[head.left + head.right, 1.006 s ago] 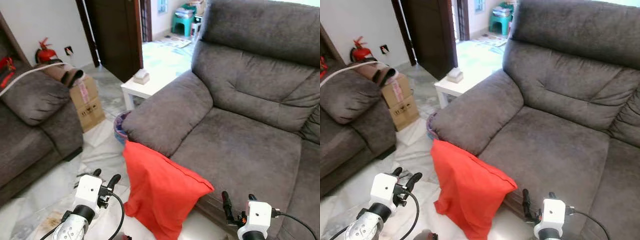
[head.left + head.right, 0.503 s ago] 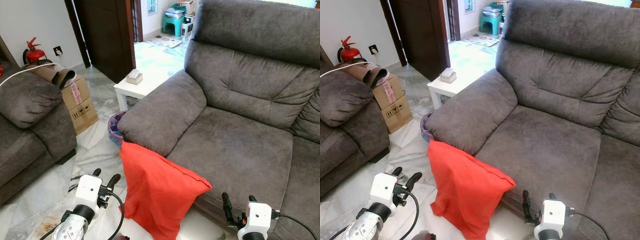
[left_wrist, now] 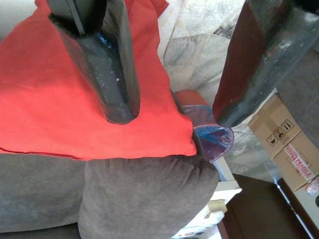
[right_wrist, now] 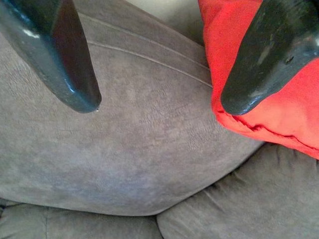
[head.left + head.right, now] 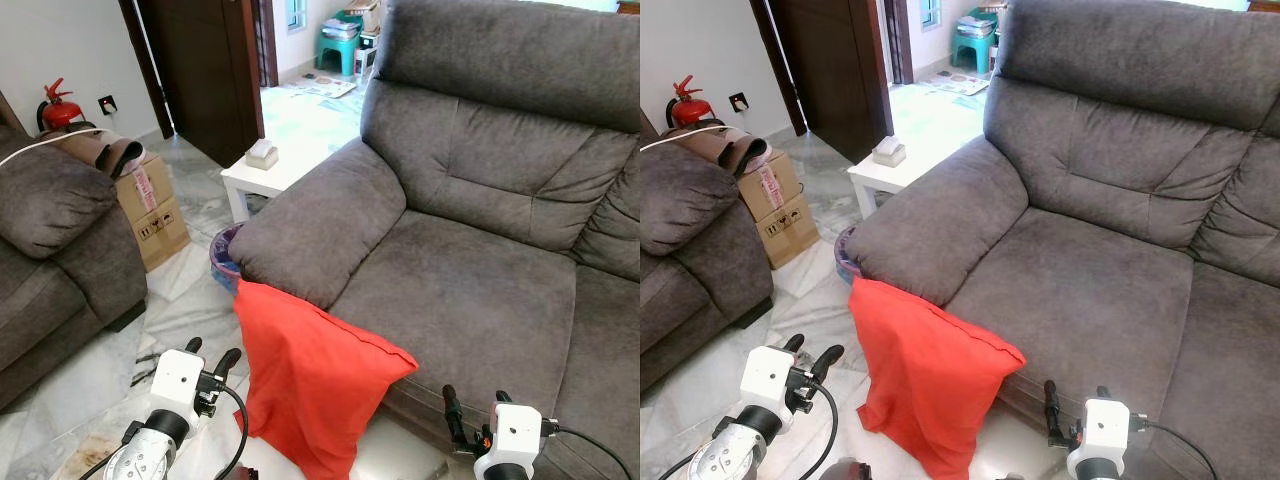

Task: Move the pillow to the sofa from floor

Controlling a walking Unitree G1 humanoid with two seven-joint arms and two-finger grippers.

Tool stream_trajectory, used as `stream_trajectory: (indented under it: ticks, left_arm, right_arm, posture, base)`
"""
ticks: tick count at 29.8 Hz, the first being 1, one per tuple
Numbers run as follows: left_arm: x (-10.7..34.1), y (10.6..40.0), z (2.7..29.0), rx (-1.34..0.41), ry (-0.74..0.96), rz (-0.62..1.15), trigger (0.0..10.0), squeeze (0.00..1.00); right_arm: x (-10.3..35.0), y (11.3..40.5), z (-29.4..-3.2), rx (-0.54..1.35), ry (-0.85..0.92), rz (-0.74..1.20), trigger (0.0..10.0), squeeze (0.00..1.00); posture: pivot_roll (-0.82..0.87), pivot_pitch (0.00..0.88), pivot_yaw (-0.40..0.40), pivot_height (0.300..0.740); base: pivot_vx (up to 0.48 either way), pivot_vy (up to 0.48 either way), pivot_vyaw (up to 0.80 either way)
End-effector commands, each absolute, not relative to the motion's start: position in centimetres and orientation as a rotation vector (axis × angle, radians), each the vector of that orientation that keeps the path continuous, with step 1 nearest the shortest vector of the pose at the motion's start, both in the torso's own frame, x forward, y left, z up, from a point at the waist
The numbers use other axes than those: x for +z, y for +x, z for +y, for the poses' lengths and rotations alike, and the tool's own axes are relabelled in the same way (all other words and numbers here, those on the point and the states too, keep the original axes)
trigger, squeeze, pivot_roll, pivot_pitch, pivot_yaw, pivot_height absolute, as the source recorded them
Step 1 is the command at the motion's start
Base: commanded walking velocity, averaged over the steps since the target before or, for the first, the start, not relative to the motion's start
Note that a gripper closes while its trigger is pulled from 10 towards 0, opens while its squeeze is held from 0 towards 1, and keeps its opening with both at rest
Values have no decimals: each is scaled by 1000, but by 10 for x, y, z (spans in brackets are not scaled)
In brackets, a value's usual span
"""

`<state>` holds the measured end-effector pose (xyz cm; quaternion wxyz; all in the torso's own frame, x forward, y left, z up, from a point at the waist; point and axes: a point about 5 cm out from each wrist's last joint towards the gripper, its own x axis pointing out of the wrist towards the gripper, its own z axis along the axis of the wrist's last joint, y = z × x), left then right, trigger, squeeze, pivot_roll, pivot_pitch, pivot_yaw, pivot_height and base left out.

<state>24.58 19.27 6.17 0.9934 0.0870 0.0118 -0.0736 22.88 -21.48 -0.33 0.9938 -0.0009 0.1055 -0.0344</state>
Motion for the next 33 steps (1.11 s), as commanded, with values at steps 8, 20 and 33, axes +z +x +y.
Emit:
stream_trajectory:
  ticks: [8, 20, 33]
  left_arm:
    - [61, 244, 197, -132, 171, 32, 10000, 0]
    - [59, 244, 197, -136, 164, 39, 10000, 0]
    - [60, 244, 197, -133, 165, 38, 10000, 0]
  right_arm:
    - [-4, 227, -211, -54, 8, 208, 10000, 0]
    - [-4, 227, -209, -29, 0, 201, 10000, 0]
    - [-1, 229, -206, -13, 5, 183, 10000, 0]
  posture:
    - [-16, 113, 46, 595]
    - [-17, 112, 46, 595]
    - [-16, 111, 46, 595]
  base:
    - [0, 0, 0]
    - [0, 0, 0]
    - [0, 0, 0]
